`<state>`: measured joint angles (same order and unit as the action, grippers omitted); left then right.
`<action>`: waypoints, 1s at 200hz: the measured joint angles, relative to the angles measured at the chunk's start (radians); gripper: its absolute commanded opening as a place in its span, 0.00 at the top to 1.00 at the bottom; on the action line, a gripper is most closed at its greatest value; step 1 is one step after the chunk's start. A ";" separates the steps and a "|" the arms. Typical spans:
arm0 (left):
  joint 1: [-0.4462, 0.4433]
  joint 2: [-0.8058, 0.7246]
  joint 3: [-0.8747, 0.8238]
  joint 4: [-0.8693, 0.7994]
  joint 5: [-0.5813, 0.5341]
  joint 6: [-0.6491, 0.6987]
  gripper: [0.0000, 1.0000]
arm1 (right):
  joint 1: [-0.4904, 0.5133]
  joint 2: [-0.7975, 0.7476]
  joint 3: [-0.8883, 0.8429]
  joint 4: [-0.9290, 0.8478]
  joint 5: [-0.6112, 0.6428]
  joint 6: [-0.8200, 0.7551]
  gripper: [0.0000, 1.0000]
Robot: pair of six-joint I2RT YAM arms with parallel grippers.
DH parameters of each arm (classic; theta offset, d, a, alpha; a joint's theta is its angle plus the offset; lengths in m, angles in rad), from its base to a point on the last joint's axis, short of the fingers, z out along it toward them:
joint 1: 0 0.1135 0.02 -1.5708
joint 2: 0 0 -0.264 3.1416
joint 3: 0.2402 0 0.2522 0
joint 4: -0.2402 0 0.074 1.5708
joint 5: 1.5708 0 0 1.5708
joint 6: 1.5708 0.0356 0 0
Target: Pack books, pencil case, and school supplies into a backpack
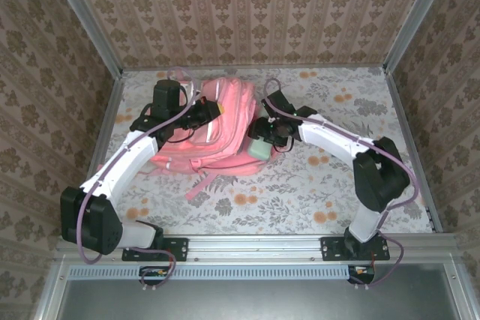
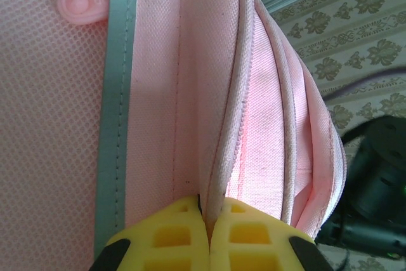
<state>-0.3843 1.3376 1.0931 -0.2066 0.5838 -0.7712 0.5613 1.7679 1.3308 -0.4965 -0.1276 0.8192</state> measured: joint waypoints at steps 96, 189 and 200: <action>0.006 -0.005 -0.002 -0.002 0.001 0.000 1.00 | 0.037 0.210 0.171 -0.032 -0.019 -0.031 0.40; 0.013 -0.005 -0.002 -0.002 0.008 0.000 1.00 | 0.061 0.220 0.138 -0.113 -0.058 -0.061 0.36; 0.013 -0.005 -0.002 -0.002 0.009 0.000 1.00 | 0.051 0.223 0.141 -0.114 -0.065 -0.063 0.27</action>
<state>-0.3714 1.3327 1.0908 -0.2085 0.5926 -0.7712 0.6128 1.9911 1.4719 -0.6106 -0.1925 0.7567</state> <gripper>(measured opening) 0.049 0.652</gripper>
